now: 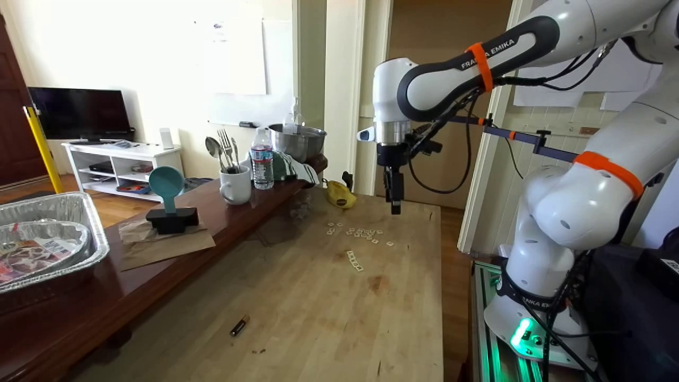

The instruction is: Replace the letter M with P in the pile of letters spelling MUSHY

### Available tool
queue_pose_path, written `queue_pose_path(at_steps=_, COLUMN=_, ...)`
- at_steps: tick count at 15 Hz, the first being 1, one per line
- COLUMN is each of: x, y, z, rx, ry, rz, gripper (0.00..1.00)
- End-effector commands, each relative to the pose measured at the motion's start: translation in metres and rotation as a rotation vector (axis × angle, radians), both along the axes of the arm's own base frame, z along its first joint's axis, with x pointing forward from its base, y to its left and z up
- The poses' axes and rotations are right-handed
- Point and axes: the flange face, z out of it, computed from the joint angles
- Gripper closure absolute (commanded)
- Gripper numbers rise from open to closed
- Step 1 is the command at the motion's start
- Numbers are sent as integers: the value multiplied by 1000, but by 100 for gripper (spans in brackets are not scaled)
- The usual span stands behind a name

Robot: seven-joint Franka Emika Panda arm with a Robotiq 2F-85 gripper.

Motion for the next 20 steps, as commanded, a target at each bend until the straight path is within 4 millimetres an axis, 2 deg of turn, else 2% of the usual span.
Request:
queue_pose_path(at_steps=1, x=0, y=0, z=-2, rx=0, ry=8, rz=4, gripper=0)
queue_pose_path(at_steps=4, x=1, y=0, z=-4, rx=-1, ry=13, rz=8, gripper=0)
queue_pose_path(at_steps=6, x=5, y=3, z=-24, rx=-2, ry=42, rz=38, gripper=0)
queue_pose_path(at_steps=13, x=22, y=5, z=-69, rx=9, ry=-47, rz=81, gripper=0)
queue_pose_path(at_steps=14, x=24, y=6, z=-76, rx=14, ry=-61, rz=99, gripper=5)
queue_pose_path(at_steps=15, x=26, y=7, z=-84, rx=26, ry=-70, rz=115, gripper=25)
queue_pose_path(at_steps=20, x=33, y=12, z=-124, rx=0, ry=-125, rz=217, gripper=65)
